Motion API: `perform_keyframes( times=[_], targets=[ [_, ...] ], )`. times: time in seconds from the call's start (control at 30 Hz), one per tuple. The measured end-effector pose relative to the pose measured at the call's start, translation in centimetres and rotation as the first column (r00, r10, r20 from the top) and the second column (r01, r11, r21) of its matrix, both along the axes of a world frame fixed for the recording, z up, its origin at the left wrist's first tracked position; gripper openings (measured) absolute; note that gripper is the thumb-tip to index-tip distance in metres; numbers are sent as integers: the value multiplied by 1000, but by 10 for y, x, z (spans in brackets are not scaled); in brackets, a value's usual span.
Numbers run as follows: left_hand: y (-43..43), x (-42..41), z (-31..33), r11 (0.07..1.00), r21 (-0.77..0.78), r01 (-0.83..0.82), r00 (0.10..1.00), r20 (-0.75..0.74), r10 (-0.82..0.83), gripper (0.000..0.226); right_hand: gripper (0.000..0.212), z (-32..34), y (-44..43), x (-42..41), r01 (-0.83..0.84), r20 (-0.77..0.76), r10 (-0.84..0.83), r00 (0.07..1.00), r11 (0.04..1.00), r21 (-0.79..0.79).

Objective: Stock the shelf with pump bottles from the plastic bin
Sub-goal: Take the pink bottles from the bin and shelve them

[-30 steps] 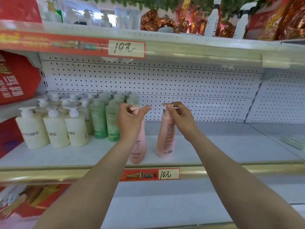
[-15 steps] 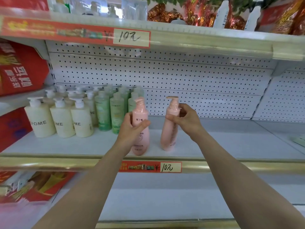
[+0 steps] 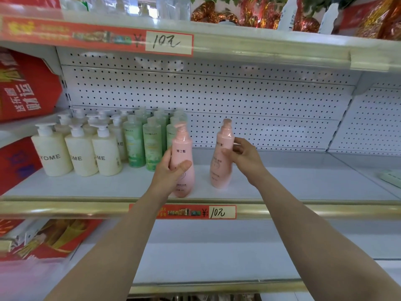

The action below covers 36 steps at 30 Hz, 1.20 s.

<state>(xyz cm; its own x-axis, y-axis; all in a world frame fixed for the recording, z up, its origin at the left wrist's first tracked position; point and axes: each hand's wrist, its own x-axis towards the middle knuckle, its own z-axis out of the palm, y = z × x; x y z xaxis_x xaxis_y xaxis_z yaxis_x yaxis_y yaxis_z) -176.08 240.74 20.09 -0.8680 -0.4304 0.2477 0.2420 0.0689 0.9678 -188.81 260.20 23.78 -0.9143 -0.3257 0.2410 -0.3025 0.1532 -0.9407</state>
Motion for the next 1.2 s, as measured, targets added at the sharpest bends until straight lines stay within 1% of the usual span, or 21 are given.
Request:
perform_keyframes(
  times=[0.03,0.1,0.23,0.3,0.43,0.7,0.9,1.03,1.2],
  targets=[
    [-1,0,-1,1000,1,13,1000,9,-14,55,43,-1,1,1,-26,25,26,999,999,-24],
    [-4,-1,-4,1000,5,23,999,35,-23,55,44,-3,1,3,-41,21,41,999,999,-22],
    [-5,-2,-11,1000,28,6,997,72,-8,53,60,-14,-2,4,-8,-45,13,999,994,106],
    [-5,-1,-15,999,43,11,998,68,-14,52,62,-17,0,4,42,-71,-31,997,986,161],
    [-6,-1,-23,998,52,27,999,43,-30,53,62,-18,3,-1,40,-84,-24,996,979,200],
    [-14,-10,-24,996,66,53,998,34,-55,54,57,-21,-9,-30,-14,-102,37,994,976,218],
    [-19,-18,-26,995,77,67,997,30,-70,66,52,-21,-42,-72,-84,-120,116,986,966,246],
    [-17,-19,-26,996,65,56,998,28,-58,63,47,-18,-68,-105,-89,-102,121,987,959,271],
    [-16,-19,-23,997,66,44,998,46,-47,52,46,-20,-98,-147,-121,-153,180,972,937,328]
  ],
)
